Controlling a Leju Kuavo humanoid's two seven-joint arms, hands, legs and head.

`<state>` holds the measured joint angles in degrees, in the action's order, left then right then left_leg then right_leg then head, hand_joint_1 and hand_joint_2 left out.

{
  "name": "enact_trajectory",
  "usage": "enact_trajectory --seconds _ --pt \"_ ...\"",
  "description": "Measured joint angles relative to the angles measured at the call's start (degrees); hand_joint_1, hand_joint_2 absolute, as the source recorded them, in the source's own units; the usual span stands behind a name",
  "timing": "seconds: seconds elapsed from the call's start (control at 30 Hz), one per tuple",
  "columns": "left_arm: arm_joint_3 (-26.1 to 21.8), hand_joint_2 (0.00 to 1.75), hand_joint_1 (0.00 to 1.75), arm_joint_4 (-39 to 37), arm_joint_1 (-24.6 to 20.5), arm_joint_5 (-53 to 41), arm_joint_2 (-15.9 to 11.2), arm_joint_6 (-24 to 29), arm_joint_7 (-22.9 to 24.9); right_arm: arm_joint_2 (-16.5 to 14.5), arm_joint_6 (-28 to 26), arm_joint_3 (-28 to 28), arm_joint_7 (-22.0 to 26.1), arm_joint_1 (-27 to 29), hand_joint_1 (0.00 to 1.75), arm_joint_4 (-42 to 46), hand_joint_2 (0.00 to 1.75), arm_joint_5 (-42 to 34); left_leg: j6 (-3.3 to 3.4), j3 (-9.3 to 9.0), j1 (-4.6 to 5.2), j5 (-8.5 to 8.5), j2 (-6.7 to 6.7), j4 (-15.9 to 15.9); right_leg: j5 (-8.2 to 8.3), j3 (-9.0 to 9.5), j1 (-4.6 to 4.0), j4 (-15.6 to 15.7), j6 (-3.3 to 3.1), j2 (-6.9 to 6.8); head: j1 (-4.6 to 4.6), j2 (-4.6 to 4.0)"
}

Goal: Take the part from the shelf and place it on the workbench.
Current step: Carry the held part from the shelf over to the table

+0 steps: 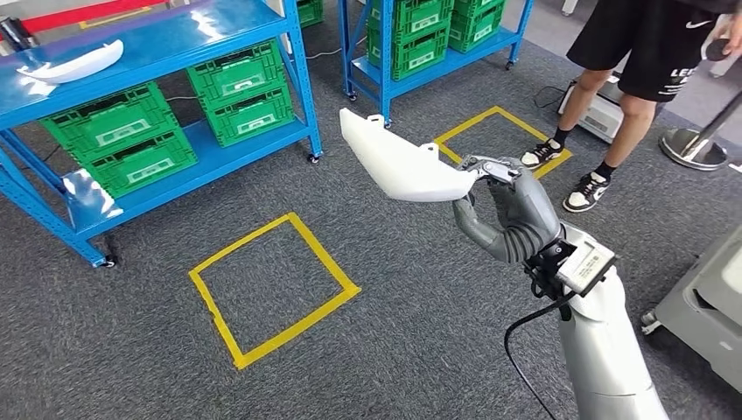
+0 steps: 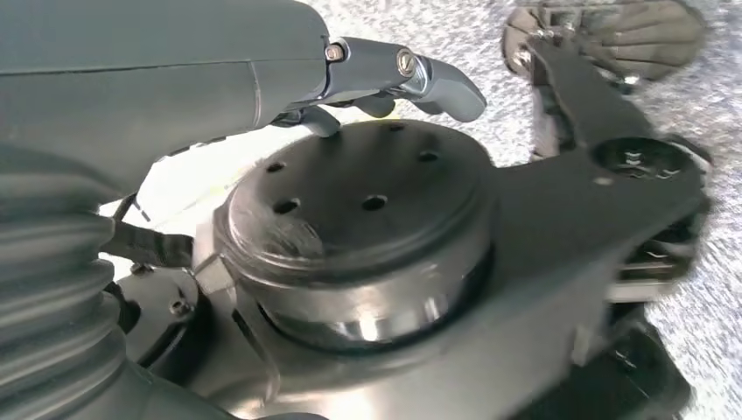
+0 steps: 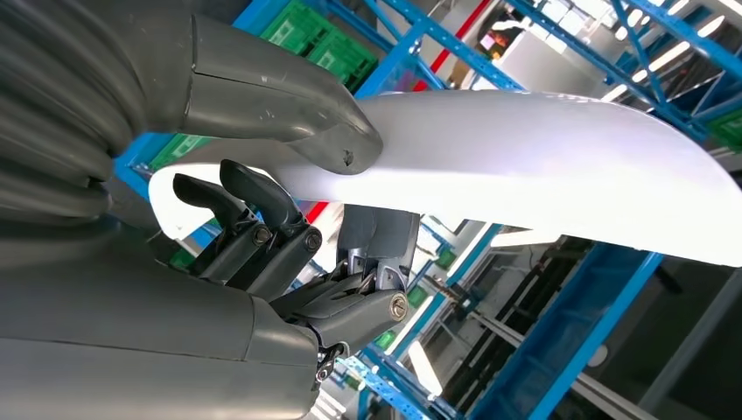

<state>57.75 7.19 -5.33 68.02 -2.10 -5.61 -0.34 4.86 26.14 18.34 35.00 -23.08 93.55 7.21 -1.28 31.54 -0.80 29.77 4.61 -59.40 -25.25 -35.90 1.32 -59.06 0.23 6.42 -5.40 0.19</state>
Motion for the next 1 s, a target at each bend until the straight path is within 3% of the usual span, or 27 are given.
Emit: enact_trajectory --seconds 0.07,0.13,0.2,0.27,0.3,0.33,0.37,0.47,0.5,0.57,0.6,0.67,0.73,0.8,0.83,0.9,0.97,1.0 --pt "0.00 1.75 0.00 0.02 -0.04 0.00 0.03 0.00 0.36 0.30 0.00 0.03 0.16 0.02 1.75 0.00 1.75 -0.08 0.76 -0.07 0.15 -0.34 -1.13 0.22 0.58 -0.48 0.11 0.38 0.97 1.17 -0.01 0.00" --pt "0.01 1.75 0.00 0.03 -0.03 -0.01 0.13 0.00 0.65 0.83 0.00 0.04 0.26 0.02 1.75 0.00 1.75 -0.19 1.60 -0.03 0.06 -0.84 -2.55 0.59 0.01 -1.15 0.05 -0.43 1.50 -0.68 0.07 0.00" --pt "0.02 1.75 0.00 0.03 0.03 -0.02 0.18 0.01 0.78 1.18 0.00 0.07 0.31 -0.12 1.75 -0.03 1.75 -0.33 2.15 0.13 0.07 -1.10 -4.00 0.79 -3.03 -3.47 -0.17 -5.59 1.72 -4.33 0.20 -0.01" --pt "0.02 1.75 0.00 0.02 0.15 0.00 0.20 0.01 0.79 1.27 -0.01 0.15 0.30 -0.21 1.75 -0.20 1.75 -0.50 2.35 0.41 0.29 -1.10 -5.60 0.68 -6.33 -6.76 -0.27 -13.09 1.85 -5.80 0.25 -0.01" --pt "0.02 1.75 0.00 0.02 0.20 0.02 0.24 0.01 0.85 1.33 -0.02 0.18 0.31 -0.18 1.75 -0.33 1.75 -0.60 2.38 0.51 0.38 -1.08 -6.44 0.62 -6.84 -7.60 -0.31 -15.22 1.81 -5.97 0.25 -0.01" --pt "0.02 1.75 0.00 0.02 0.21 0.04 0.29 0.01 0.95 1.45 -0.03 0.19 0.34 -0.15 1.75 -0.46 1.75 -0.73 2.41 0.56 0.45 -1.05 -7.27 0.56 -6.29 -7.25 -0.37 -15.05 1.70 -6.11 0.25 -0.01" --pt "0.02 1.75 0.00 0.02 0.19 0.05 0.36 0.01 1.08 1.63 -0.06 0.19 0.41 -0.13 1.75 -0.56 1.75 -0.88 2.42 0.57 0.51 -1.01 -8.07 0.51 -4.93 -5.71 -0.47 -12.62 1.51 -6.45 0.25 -0.01" --pt "0.02 1.75 0.00 0.02 0.03 -0.01 0.48 0.01 1.42 2.22 -0.16 0.19 0.79 -0.21 1.75 -0.69 1.75 -1.23 2.00 0.50 0.94 -0.71 -10.00 0.27 -1.63 0.55 -1.17 -1.85 0.50 -9.70 0.25 -0.01" --pt "0.02 1.75 0.00 0.02 -0.01 -0.01 0.49 0.01 1.45 2.33 -0.17 0.19 0.91 -0.24 1.75 -0.71 1.75 -1.30 1.74 0.42 1.10 -0.60 -10.58 0.25 -1.50 1.31 -1.37 -0.34 0.14 -10.23 0.24 -0.01" --pt "0.02 1.75 0.00 0.04 -0.10 0.05 0.49 0.01 1.40 2.53 -0.18 0.19 0.98 -0.26 1.75 -0.72 1.75 -1.39 1.20 0.13 1.23 -0.42 -11.78 0.38 -1.42 1.20 -1.42 0.06 -0.49 -9.08 0.23 -0.02" --pt "0.03 1.75 0.00 0.04 -0.17 0.08 0.48 0.01 1.38 2.63 -0.19 0.19 0.87 -0.27 1.75 -0.69 1.75 -1.44 0.86 0.07 1.16 -0.19 -11.66 0.23 -1.29 1.17 -1.32 0.18 -0.77 -8.44 0.22 -0.02" --pt "0.04 1.75 0.00 0.05 -0.32 0.04 0.48 0.01 1.39 2.74 -0.25 0.19 0.35 -0.50 1.75 -0.61 1.75 -1.62 0.19 1.02 0.99 1.72 -9.09 -2.29 -0.93 1.18 -0.95 0.42 -1.33 -7.28 0.19 -0.01" --pt "0.19 1.75 0.00 0.04 -0.48 -0.28 0.48 0.01 1.55 2.75 -0.28 0.19 -0.30 -0.73 1.75 -0.54 1.75 -1.84 -0.21 4.03 0.82 5.41 -5.88 -9.04 -0.74 1.02 -0.76 0.44 -1.66 -6.13 0.16 -0.01" --pt "0.56 1.75 0.00 0.05 -0.68 -0.76 0.49 0.01 1.74 2.77 -0.29 0.19 -0.69 -0.67 1.75 -0.51 1.75 -1.95 -0.26 6.85 0.76 7.49 -4.96 -15.11 -0.63 0.85 -0.78 0.40 -1.77 -4.70 0.16 -0.01" --pt "0.77 1.75 0.00 0.05 -0.77 -0.95 0.49 0.01 1.78 2.79 -0.31 0.19 -0.78 -0.60 1.75 -0.51 1.75 -1.97 -0.17 7.05 0.77 6.88 -4.80 -15.45 -0.59 0.81 -0.79 0.36 -1.76 -3.88 0.16 -0.01" --pt "0.98 1.75 0.00 0.07 -0.94 -1.09 0.51 0.01 1.79 2.82 -0.47 0.19 -0.66 -0.52 1.75 -0.52 1.75 -1.99 0.27 4.52 0.76 2.93 -3.73 -9.84 -0.50 0.80 -0.78 0.21 -1.65 -2.27 0.16 -0.01" --pt "1.05 1.75 0.00 0.04 -1.21 -1.08 0.47 0.01 1.78 2.84 -0.77 0.19 -0.21 -0.60 1.75 -0.57 1.75 -1.95 0.86 1.44 0.62 -0.04 -0.36 -2.63 -0.35 0.54 -0.72 0.02 -1.26 -0.83 0.16 -0.01" --pt "1.12 1.75 0.00 0.04 -1.44 -1.08 0.44 0.01 1.83 2.84 -0.88 0.19 0.05 -0.69 1.75 -0.61 1.75 -1.94 1.05 0.57 0.64 -0.54 0.92 -0.59 -0.21 0.28 -0.60 0.00 -0.91 -0.18 0.15 -0.01"
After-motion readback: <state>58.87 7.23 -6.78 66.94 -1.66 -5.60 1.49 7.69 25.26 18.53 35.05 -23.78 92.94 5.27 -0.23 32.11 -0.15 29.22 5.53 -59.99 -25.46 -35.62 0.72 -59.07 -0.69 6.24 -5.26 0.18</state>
